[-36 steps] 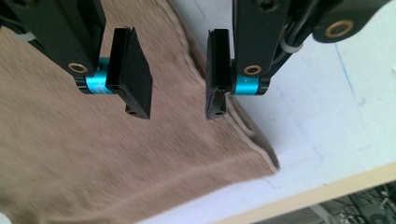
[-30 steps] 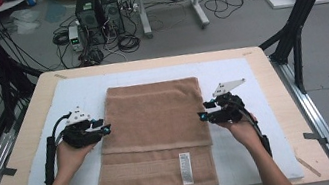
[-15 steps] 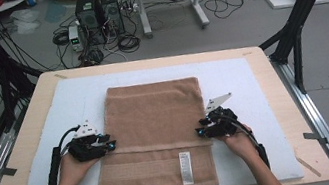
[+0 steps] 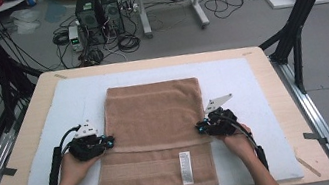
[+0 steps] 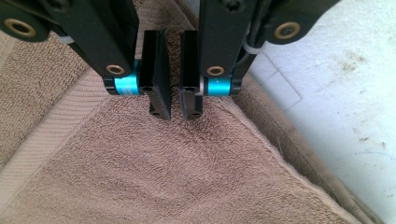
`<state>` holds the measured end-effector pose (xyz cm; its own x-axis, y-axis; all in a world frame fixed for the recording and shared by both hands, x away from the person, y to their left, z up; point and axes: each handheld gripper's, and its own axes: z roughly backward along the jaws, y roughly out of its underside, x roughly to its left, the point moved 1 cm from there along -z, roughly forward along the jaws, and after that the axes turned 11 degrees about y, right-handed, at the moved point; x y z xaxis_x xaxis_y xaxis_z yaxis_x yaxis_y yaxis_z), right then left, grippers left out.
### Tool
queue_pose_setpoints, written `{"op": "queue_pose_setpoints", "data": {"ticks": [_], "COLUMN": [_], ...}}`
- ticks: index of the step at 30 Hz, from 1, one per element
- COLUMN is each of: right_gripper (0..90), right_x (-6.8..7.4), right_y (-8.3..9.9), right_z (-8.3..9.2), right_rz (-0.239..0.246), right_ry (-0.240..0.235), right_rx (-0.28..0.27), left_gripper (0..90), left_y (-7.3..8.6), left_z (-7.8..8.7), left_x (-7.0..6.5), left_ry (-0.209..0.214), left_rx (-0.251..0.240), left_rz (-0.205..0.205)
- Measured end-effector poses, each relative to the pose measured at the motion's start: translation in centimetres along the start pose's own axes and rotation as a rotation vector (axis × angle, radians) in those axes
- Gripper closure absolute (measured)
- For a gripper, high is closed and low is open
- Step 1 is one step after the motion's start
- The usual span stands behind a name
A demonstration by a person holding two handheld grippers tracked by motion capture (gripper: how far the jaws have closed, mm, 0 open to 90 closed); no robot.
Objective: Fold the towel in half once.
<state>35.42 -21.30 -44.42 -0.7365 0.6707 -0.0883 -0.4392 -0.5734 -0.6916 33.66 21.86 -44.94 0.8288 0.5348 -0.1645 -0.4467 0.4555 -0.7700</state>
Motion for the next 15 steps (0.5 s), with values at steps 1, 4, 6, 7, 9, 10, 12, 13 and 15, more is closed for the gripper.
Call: {"op": "queue_pose_setpoints", "data": {"ticks": [1, 4, 6, 7, 9, 10, 12, 13, 15], "right_gripper": [83.8, 84.1, 84.2, 84.2, 84.2, 84.2, 84.3, 84.3, 84.3], "right_x": [0.0, 0.0, 0.0, 0.0, 0.0, 0.0, 0.0, 0.0, 0.1], "right_y": [0.0, -0.1, -0.1, -0.2, -0.2, -0.3, -0.4, -0.6, -0.8], "right_z": [0.1, 0.2, 0.5, 0.6, 0.9, 1.0, 1.4, 1.5, 1.9], "right_rz": [0.004, 0.005, 0.007, 0.004, 0.001, 0.000, -0.005, 0.001, 0.003], "right_ry": [0.002, 0.004, 0.002, 0.000, -0.003, -0.004, -0.006, -0.007, -0.008], "right_rx": [0.001, -0.005, -0.017, -0.022, -0.031, -0.035, -0.048, -0.052, -0.059], "left_gripper": [84.4, 85.1, 85.3, 85.4, 85.4, 85.5, 85.5, 85.5, 85.5], "left_y": [0.0, -0.2, -0.2, -0.3, -0.4, -0.4, -0.6, -0.6, -0.7], "left_z": [0.0, 0.3, 0.5, 0.6, 1.0, 1.2, 1.7, 1.9, 2.4], "left_x": [-0.1, -0.3, -0.5, -0.6, -0.7, -0.8, -1.1, -1.3, -1.7], "left_ry": [-0.005, -0.011, -0.010, -0.009, -0.006, -0.007, -0.006, -0.008, -0.008], "left_rx": [0.002, 0.002, -0.005, -0.010, -0.018, -0.024, -0.033, -0.034, -0.049], "left_rz": [-0.005, -0.011, -0.013, -0.011, -0.018, -0.022, -0.028, -0.035, -0.040]}}
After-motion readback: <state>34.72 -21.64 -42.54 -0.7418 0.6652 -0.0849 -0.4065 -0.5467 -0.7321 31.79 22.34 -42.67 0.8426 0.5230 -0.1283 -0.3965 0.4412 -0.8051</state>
